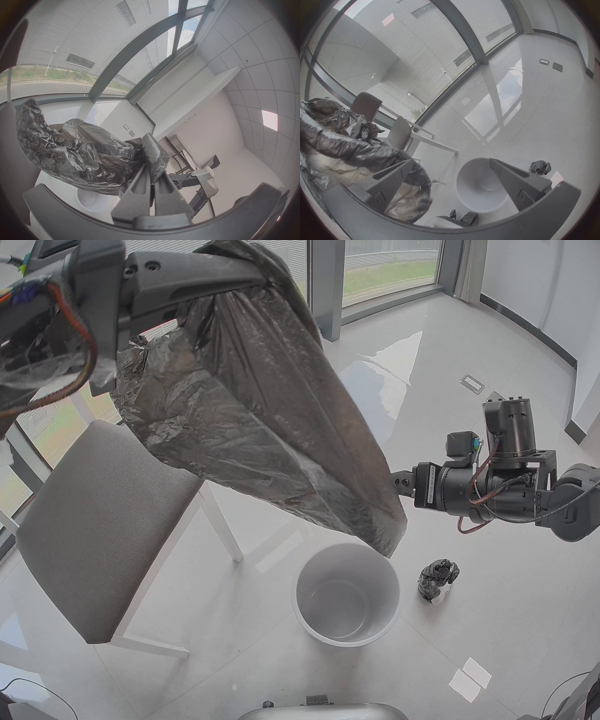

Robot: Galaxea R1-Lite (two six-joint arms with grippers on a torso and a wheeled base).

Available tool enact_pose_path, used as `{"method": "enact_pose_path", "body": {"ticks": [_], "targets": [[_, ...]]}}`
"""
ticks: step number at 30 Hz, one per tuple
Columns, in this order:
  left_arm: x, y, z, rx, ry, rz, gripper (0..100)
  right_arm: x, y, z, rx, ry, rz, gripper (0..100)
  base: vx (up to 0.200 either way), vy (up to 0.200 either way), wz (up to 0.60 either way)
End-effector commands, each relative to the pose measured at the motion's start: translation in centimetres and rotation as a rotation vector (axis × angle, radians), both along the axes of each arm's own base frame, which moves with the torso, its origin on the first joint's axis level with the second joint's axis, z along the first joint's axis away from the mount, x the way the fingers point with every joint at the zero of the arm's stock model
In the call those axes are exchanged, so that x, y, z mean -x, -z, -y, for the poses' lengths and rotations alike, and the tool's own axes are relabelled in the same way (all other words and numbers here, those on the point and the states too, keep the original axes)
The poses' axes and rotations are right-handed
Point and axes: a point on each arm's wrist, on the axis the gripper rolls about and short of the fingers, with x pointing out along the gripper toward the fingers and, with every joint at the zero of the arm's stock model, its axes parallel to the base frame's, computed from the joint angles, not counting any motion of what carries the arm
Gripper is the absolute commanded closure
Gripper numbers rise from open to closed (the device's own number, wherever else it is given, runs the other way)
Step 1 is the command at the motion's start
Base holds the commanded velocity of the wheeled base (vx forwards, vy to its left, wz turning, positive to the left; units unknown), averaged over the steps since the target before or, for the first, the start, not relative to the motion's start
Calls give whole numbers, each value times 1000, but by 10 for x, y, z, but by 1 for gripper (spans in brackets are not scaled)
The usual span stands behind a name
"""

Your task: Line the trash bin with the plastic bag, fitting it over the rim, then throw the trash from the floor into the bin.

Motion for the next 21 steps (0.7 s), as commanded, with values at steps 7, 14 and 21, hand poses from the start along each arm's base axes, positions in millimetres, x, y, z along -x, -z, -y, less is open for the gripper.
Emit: {"method": "enact_pose_path", "body": {"ticks": [7, 14, 21], "targets": [[-1, 0, 0, 25, -2, 6, 100, 37, -7, 0, -9, -64, 13, 0, 0, 0, 0], [-1, 0, 1, 26, 0, 7, 100, 54, 14, -9, 26, -125, -52, 0, 0, 0, 0], [-5, -2, 5, 54, -3, 28, 100, 48, 44, -25, 81, -162, -132, 0, 0, 0, 0]]}}
